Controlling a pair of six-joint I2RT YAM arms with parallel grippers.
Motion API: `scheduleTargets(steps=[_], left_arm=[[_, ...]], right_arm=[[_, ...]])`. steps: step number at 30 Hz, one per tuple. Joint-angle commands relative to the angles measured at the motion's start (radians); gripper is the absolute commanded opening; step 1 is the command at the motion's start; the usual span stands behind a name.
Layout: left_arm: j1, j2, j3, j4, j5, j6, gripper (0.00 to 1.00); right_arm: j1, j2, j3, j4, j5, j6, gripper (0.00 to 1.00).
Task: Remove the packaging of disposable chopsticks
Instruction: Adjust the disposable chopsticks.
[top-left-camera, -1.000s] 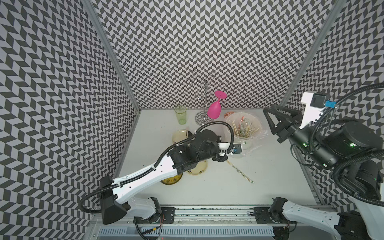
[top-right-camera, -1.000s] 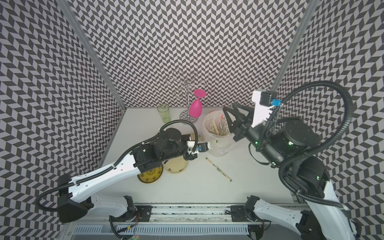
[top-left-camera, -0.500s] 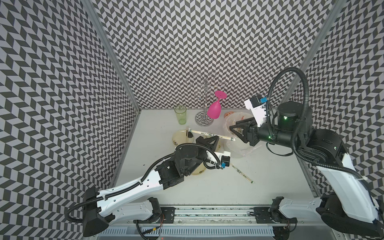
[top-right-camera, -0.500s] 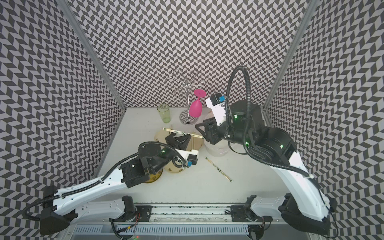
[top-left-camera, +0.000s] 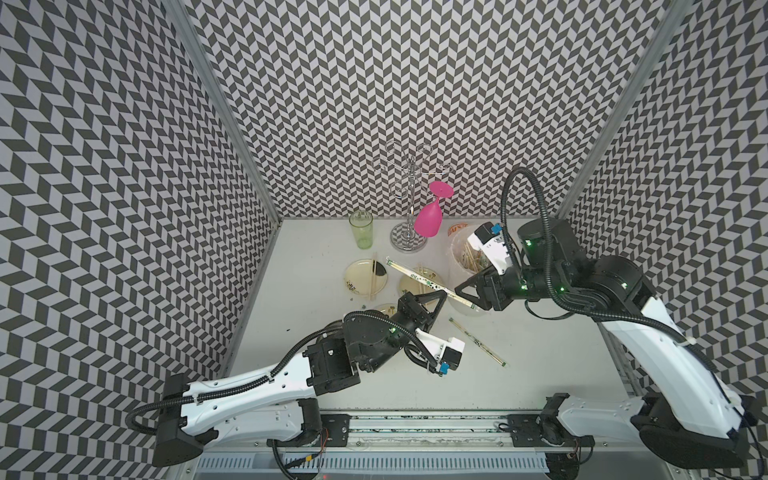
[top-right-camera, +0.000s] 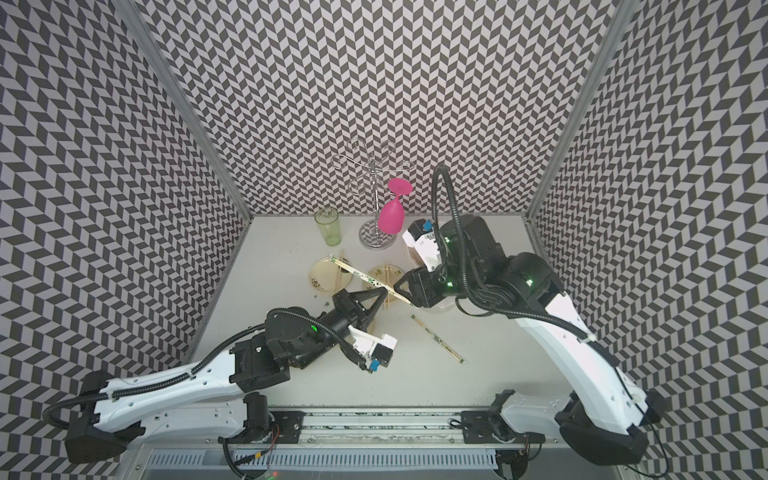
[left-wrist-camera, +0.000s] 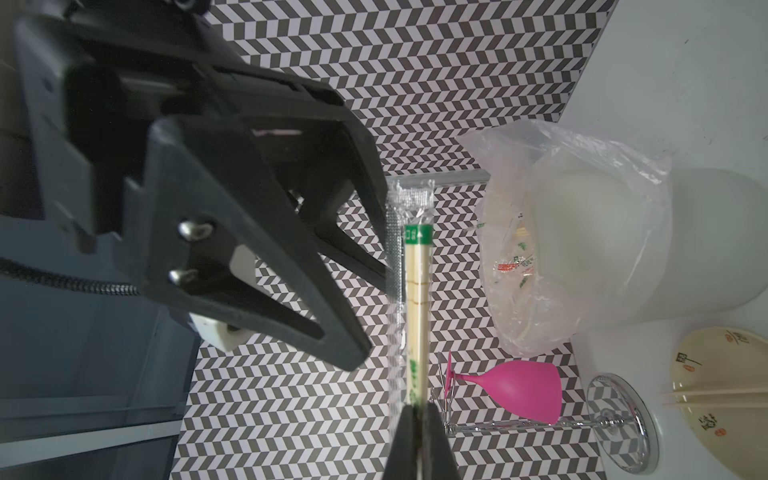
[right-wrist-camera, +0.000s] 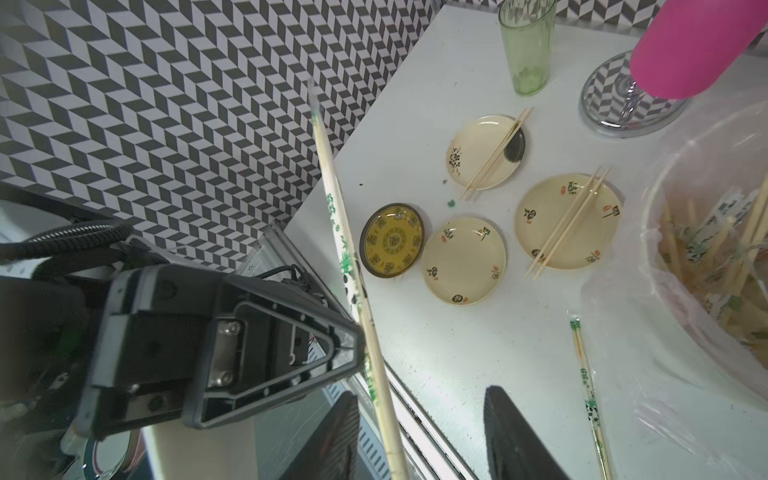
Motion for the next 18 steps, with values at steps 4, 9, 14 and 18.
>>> scheduleTargets(steps=[4,9,14,18], left_arm=[[-0.018,-0.027,-0.012,-0.022,-0.022,0.059,0.00],[-0.018,-0.027,-0.014,-0.027,-0.020,0.063,0.00],[-0.018,-0.027,-0.016,-0.025,-0.007,0.068,0.00],[-0.017,-0.026,0.000,-0.025,-0.004,0.006,0.00]], right_arm=[[-0.003,-0.013,-0.055,0.011,-0.100,-0.028,0.48],[-0.003,-0.028,-0.091,0.023,-0.165,-0.035,0.43],[-0.003,-0.039,-0.108,0.029,-0.194,-0.040,0.20],[-0.003,-0.047,-0.104,0.038,-0.188,-0.042,0.00]])
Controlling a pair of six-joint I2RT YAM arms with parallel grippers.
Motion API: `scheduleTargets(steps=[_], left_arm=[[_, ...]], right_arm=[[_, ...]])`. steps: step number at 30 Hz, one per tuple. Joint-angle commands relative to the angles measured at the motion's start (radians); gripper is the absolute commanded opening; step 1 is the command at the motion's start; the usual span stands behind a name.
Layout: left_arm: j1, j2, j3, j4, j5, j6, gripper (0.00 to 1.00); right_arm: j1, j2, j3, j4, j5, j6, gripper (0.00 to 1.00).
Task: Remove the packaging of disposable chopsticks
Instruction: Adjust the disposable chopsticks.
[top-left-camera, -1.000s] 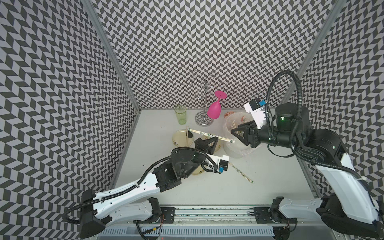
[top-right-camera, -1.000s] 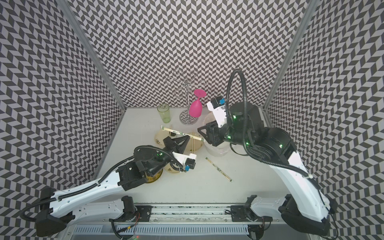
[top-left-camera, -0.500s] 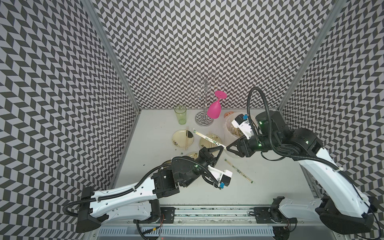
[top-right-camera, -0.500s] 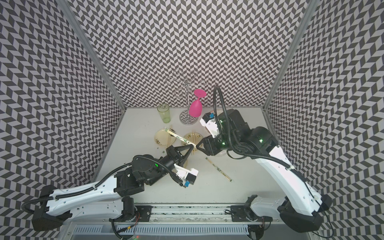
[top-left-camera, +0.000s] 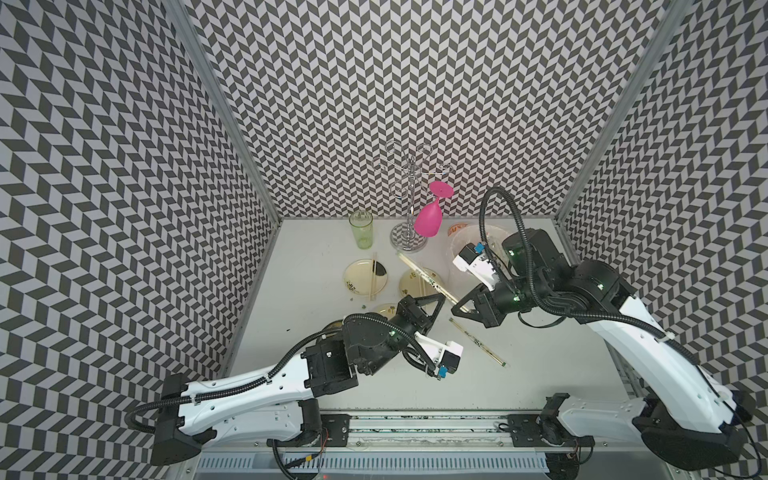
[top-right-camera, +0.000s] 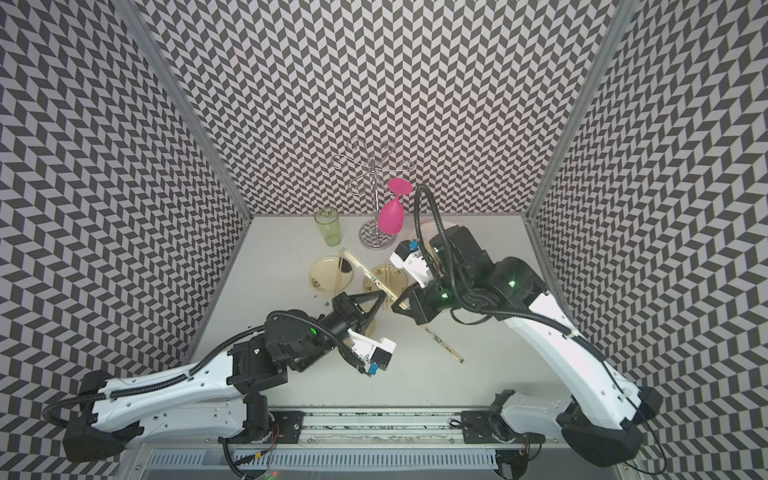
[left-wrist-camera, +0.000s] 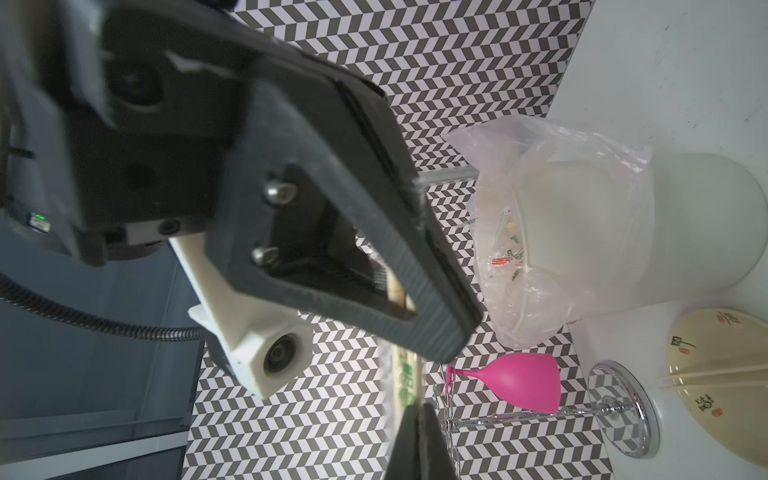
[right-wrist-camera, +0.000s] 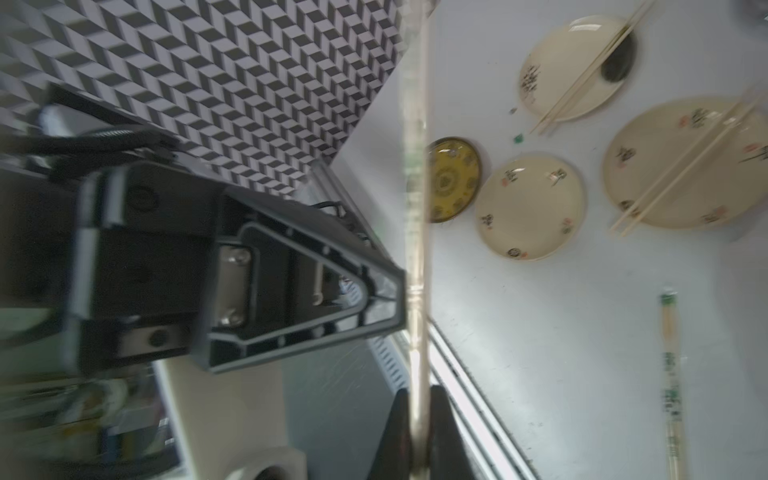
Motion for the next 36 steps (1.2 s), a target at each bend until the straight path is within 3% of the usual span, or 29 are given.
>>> scheduleTargets(steps=[1,2,4,6,9,11,13,16,19,22,24,29,31,34,36], left_arm=[[-0.005,-0.010,0.016,0.019,0.008,-0.053,0.00],[-0.004,-0.009,0.030,0.032,0.006,-0.099,0.03],[0.002,-0.001,0.091,0.044,-0.003,-0.276,0.57],[0.016,0.008,0.183,0.010,0.014,-0.530,0.73],[0.142,0.021,0.336,-0.083,0.149,-1.078,0.77],[0.274,0.013,0.376,-0.105,0.366,-1.376,0.78],[0.388,-0.007,0.349,-0.003,0.564,-1.652,0.79],[0.519,-0.011,0.292,0.215,0.812,-1.982,0.80],[0.614,0.065,0.335,0.327,1.016,-2.256,0.80],[0.640,0.135,0.369,0.457,1.173,-2.416,0.79],[0.641,0.157,0.361,0.550,1.237,-2.459,0.79],[0.653,0.182,0.371,0.550,1.255,-2.470,0.74],[0.659,0.191,0.370,0.588,1.269,-2.491,0.66],[0.661,0.208,0.373,0.655,1.297,-2.531,0.34],[0.663,0.219,0.386,0.666,1.307,-2.548,0.31]], right_arm=[[-0.007,-0.032,0.010,0.040,0.003,-0.010,0.00],[-0.007,-0.038,0.015,0.051,0.012,-0.009,0.00],[-0.007,-0.059,0.021,0.098,0.058,0.005,0.00],[-0.007,-0.089,0.008,0.182,0.097,0.017,0.00],[-0.007,-0.159,-0.061,0.354,0.114,0.019,0.00],[-0.007,-0.215,-0.138,0.492,0.126,0.016,0.00],[-0.007,-0.264,-0.215,0.625,0.129,0.014,0.00],[-0.007,-0.311,-0.316,0.801,0.073,0.002,0.00],[-0.007,-0.336,-0.394,0.936,0.014,0.000,0.00],[-0.007,-0.337,-0.438,1.013,-0.034,0.004,0.00],[-0.007,-0.335,-0.457,1.051,-0.066,0.015,0.00],[-0.007,-0.340,-0.497,1.130,-0.133,0.038,0.00],[-0.007,-0.336,-0.503,1.131,-0.151,0.042,0.00],[-0.007,-0.323,-0.502,1.099,-0.183,0.030,0.00],[-0.007,-0.333,-0.520,1.101,-0.177,0.033,0.00]])
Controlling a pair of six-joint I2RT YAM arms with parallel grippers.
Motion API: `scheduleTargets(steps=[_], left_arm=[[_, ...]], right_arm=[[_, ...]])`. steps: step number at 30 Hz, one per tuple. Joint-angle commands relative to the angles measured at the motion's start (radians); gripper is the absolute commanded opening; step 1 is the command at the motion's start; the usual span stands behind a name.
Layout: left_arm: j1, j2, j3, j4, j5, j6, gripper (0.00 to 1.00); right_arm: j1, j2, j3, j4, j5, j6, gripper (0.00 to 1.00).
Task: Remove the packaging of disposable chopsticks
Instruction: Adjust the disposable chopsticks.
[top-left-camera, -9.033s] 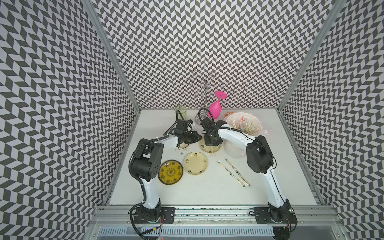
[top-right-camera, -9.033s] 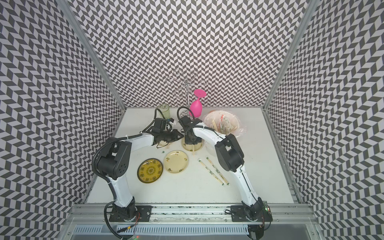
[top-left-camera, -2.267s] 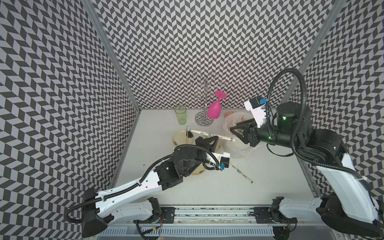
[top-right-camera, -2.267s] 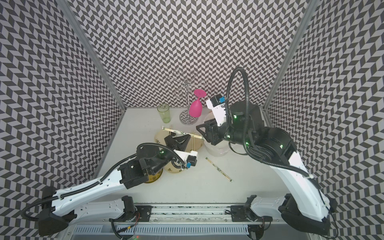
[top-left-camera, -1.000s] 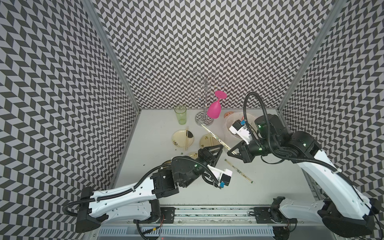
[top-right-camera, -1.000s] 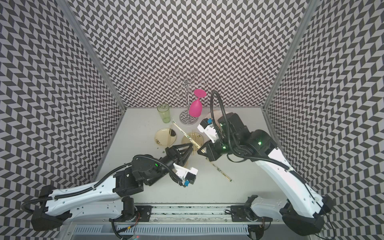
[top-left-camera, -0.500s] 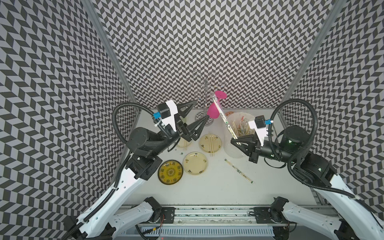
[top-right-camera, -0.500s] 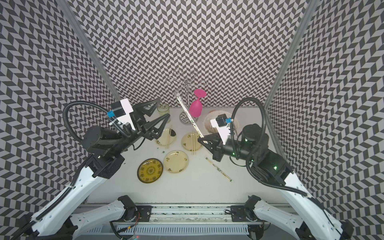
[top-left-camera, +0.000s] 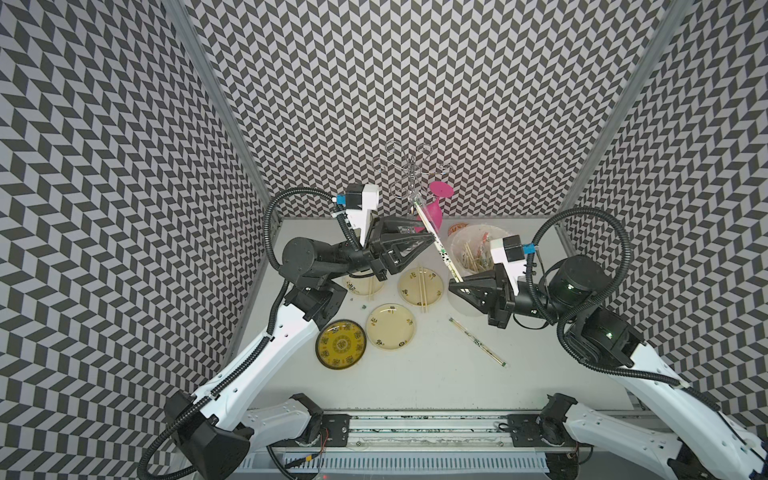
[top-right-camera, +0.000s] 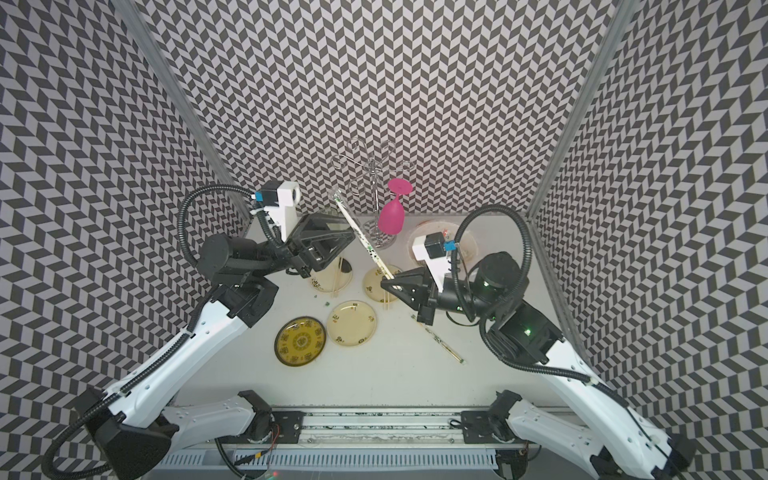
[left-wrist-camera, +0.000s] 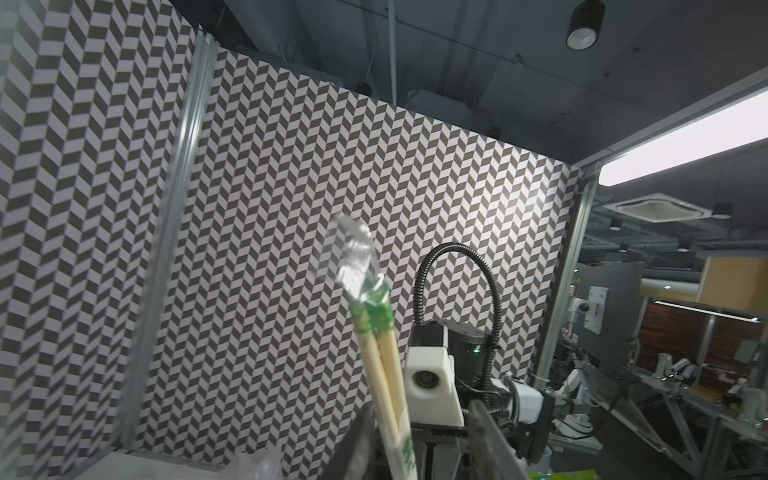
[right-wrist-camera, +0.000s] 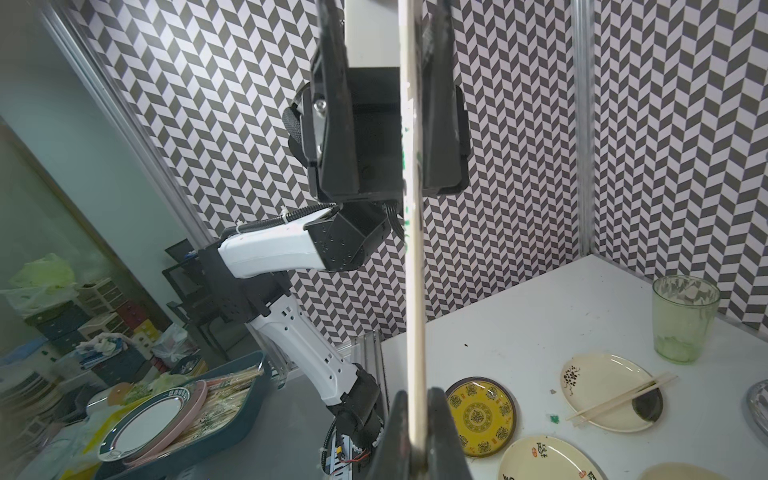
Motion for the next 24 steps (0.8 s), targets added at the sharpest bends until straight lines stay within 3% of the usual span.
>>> scheduleTargets(steps=[1,4,8,9,11,12,14,18,24], left_arm=[[0.006,0.017,0.040,0.099,0.065,-0.073,0.29],[0.006,0.028,0.071,0.072,0.082,-0.057,0.03],[0.008,0.030,0.106,-0.018,0.080,-0.005,0.00],[0.008,0.029,0.121,-0.066,0.080,0.026,0.00],[0.008,0.033,0.176,-0.229,0.091,0.133,0.00],[0.008,0.041,0.216,-0.338,0.104,0.203,0.00],[0.008,0.065,0.278,-0.497,0.130,0.295,0.00],[0.005,0.092,0.300,-0.550,0.211,0.301,0.00],[0.002,0.127,0.341,-0.647,0.236,0.336,0.00]], right_arm=[[-0.002,-0.014,-0.021,0.062,-0.035,0.001,0.00],[-0.003,-0.017,-0.020,0.041,-0.043,-0.006,0.00],[-0.002,-0.026,-0.007,0.005,-0.037,-0.025,0.00],[-0.002,-0.026,0.007,-0.018,-0.029,-0.040,0.11],[-0.002,-0.029,0.033,-0.061,0.001,-0.067,0.52],[-0.002,-0.031,0.042,-0.078,0.018,-0.080,0.65],[-0.002,-0.036,0.052,-0.096,0.028,-0.102,0.76],[0.000,-0.022,0.062,-0.108,-0.011,-0.110,0.76],[0.025,0.038,0.068,-0.074,-0.059,-0.077,0.66]])
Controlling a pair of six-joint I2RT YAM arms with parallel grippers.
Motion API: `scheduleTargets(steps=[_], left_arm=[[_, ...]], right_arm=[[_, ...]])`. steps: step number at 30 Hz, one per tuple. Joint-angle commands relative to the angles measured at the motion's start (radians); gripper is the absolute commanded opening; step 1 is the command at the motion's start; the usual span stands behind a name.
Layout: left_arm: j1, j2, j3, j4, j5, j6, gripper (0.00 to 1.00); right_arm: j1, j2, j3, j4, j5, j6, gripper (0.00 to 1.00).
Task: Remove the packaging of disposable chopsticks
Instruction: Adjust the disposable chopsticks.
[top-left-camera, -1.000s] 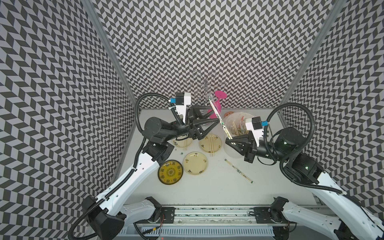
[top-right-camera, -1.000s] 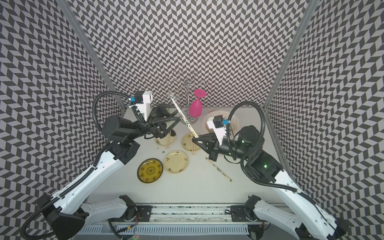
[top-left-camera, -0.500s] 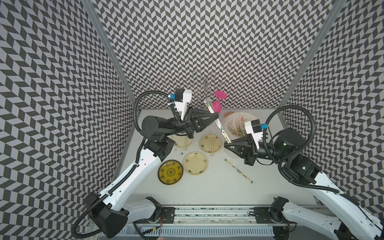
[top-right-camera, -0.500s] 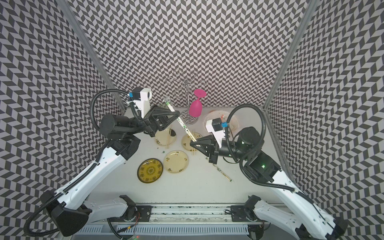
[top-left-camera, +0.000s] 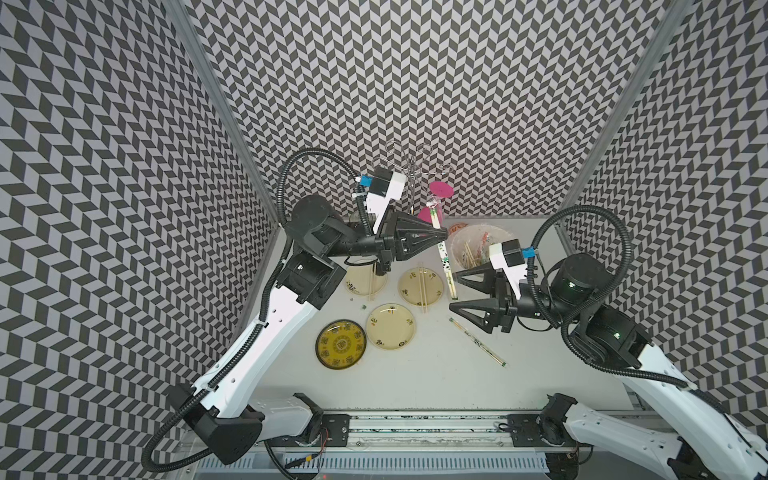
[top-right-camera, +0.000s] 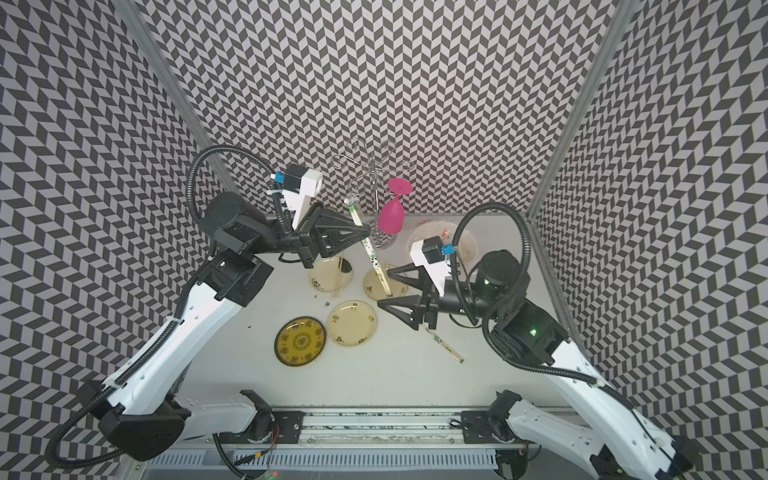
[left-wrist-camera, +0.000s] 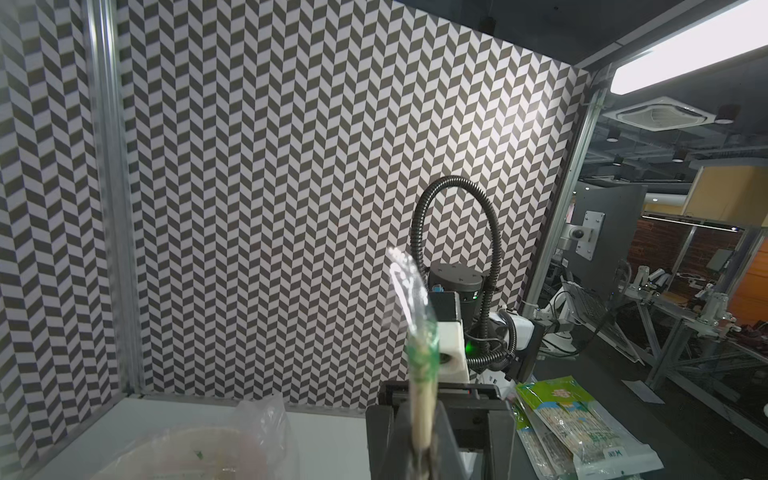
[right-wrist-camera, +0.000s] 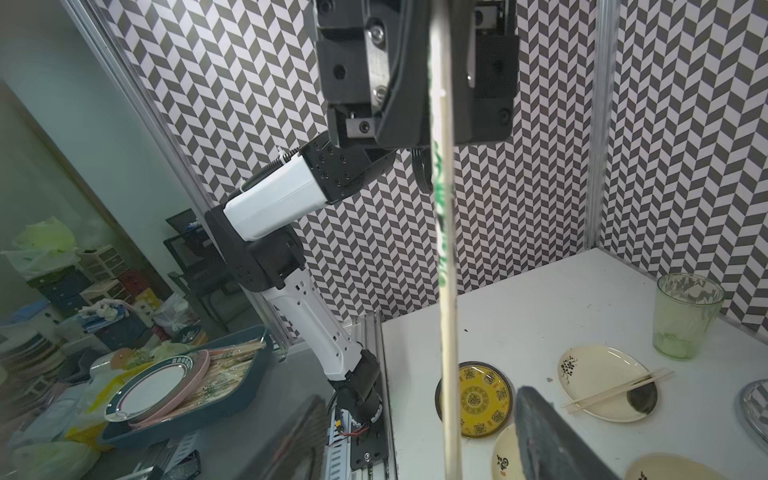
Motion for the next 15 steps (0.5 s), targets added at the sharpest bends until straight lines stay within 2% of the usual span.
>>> scheduleTargets(steps=[1,9,15], left_arm=[[-0.003,0.009,0.027,-0.097,0.042,0.044,0.00],[-0.003,0.006,0.033,-0.073,0.057,0.031,0.00],[-0.003,0.004,0.036,-0.064,0.073,0.027,0.00]], right_arm=[[0.018,0.028,0.017,0.044,-0.029,0.006,0.64],[0.032,0.064,0.000,0.034,-0.017,-0.010,0.48],[0.032,0.063,-0.009,0.044,-0.005,-0.002,0.27]])
